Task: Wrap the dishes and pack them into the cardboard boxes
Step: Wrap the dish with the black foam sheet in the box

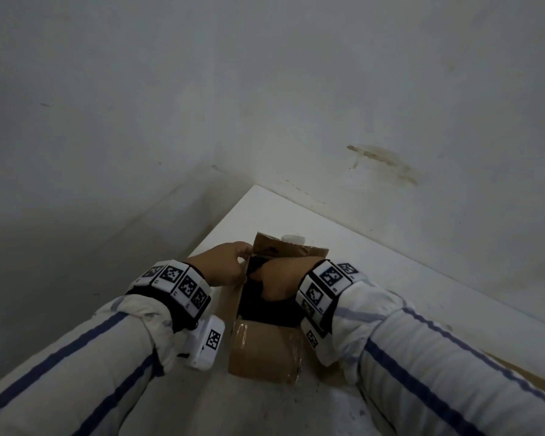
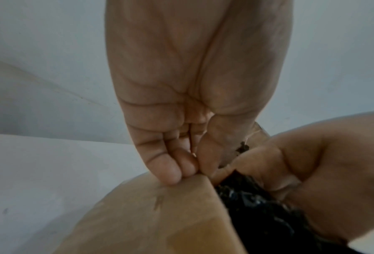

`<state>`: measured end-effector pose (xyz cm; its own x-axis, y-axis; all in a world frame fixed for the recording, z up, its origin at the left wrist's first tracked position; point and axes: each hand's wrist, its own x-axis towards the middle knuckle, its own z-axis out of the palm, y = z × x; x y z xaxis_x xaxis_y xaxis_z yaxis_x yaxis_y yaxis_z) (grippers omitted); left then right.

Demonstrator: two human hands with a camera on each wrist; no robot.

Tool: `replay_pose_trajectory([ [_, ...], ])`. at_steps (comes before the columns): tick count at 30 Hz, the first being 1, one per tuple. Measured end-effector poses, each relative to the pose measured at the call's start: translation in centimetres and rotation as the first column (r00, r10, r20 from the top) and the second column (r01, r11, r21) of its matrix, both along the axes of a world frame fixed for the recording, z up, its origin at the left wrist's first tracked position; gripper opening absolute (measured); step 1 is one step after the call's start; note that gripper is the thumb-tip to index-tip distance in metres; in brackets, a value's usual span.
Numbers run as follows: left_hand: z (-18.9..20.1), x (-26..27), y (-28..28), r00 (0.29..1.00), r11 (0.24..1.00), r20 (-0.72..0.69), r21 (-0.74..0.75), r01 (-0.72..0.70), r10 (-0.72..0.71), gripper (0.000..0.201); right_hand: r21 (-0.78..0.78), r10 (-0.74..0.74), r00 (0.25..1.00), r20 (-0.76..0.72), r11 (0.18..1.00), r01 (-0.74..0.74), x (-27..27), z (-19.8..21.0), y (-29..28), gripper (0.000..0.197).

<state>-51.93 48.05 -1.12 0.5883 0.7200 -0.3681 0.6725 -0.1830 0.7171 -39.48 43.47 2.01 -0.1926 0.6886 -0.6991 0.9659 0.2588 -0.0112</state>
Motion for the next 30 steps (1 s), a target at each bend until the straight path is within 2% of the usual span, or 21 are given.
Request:
replay_pose_trajectory([
  [2, 0.0, -0.1, -0.1, 1.000, 1.000, 0.005, 0.006, 0.003, -0.003, 0.060, 0.009, -0.048, 0.998, -0.030, 0.999, 0.048, -0.2, 0.0, 0.5, 0.043],
  [8, -0.2, -0.1, -0.1, 1.000, 1.000, 0.030, -0.010, -0.003, 0.003, 0.058, 0.018, -0.019, 1.000, 0.007, 1.000, 0.019, -0.3, -0.9, 0.3, 0.042],
  [12, -0.2, 0.6, -0.5, 0.999, 0.997, 0.037, 0.073, 0.006, -0.009, 0.042, 0.113, -0.039, 0.997, -0.068, 0.993, 0.047, 0.5, 0.5, 0.0, 0.037],
  [14, -0.3, 0.6, -0.4, 1.000, 0.996, 0.024, 0.092, 0.008, -0.010, 0.040, 0.160, -0.041, 0.995, -0.088, 0.986, 0.054, 0.6, 0.7, 0.1, 0.035],
  [18, -0.5, 0.6, -0.1, 1.000, 0.996, 0.010, 0.083, 0.017, -0.018, 0.045, 0.078, -0.073, 0.997, -0.014, 0.994, 0.073, 0.0, -0.4, 0.1, 0.035],
  [22, -0.8, 0.6, -0.1, 1.000, 0.995, -0.005, 0.099, 0.025, -0.024, 0.043, 0.062, -0.097, 0.995, 0.030, 0.994, 0.095, -0.6, -0.7, 0.6, 0.033],
  [25, -0.6, 0.7, -0.3, 1.000, 0.993, -0.016, 0.112, 0.027, -0.025, 0.043, 0.060, -0.040, 0.999, 0.019, 0.997, 0.039, -0.2, -0.5, 0.4, 0.038],
  [27, -0.6, 0.7, -0.6, 1.000, 0.994, -0.003, 0.113, 0.008, -0.008, 0.048, 0.110, 0.002, 0.998, -0.059, 0.994, 0.004, 0.7, 0.3, 0.1, 0.042],
  [28, -0.7, 0.8, -0.7, 1.000, 0.993, 0.008, 0.119, -0.016, 0.016, 0.050, 0.174, -0.014, 0.991, -0.130, 0.984, 0.036, 1.3, 0.9, -0.1, 0.041],
  [30, -0.8, 0.9, -1.0, 0.998, 0.979, -0.004, 0.195, -0.056, 0.058, 0.038, 0.270, -0.029, 0.967, -0.254, 0.958, 0.099, 2.6, 1.6, -0.4, 0.034],
])
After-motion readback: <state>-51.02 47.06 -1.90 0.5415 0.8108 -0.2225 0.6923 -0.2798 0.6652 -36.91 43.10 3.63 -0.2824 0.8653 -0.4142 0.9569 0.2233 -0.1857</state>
